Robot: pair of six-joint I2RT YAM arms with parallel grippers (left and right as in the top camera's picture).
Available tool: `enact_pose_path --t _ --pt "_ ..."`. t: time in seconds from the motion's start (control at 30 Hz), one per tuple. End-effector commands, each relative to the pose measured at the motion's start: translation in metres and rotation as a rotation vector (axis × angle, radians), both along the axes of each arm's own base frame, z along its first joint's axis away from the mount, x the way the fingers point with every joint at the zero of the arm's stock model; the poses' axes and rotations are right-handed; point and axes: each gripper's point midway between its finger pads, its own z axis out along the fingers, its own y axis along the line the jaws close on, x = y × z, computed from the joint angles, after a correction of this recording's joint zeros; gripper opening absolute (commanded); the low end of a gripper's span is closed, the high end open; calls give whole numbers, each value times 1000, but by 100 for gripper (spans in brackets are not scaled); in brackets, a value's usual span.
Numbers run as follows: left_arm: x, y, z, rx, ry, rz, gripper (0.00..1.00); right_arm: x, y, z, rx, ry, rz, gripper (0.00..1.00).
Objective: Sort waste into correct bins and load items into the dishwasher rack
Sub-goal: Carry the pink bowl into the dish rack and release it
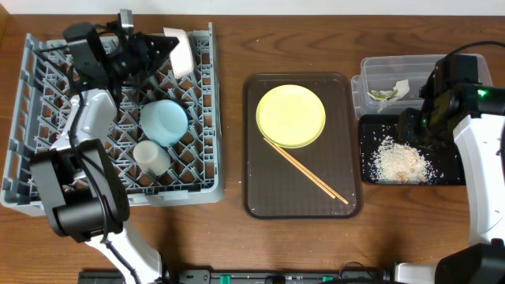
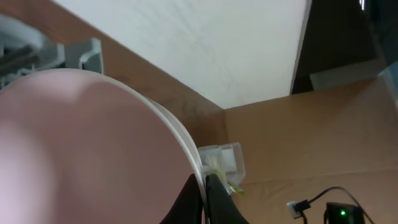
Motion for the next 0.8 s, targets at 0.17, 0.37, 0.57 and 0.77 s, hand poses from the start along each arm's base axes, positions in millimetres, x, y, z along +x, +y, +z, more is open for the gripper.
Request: enact_pose_path --t 0.17,0.37,0.57,0.77 --pt "4 16 -22 -39 63 9 6 1 0 1 2 -6 12 57" --pt "0 44 -36 -34 84 61 6 1 0 1 2 -6 12 57" --pt "-9 68 -49 -13 112 97 38 1 0 1 2 -7 12 57" --pt "-12 78 -48 -7 117 117 75 0 0 1 2 -2 15 57"
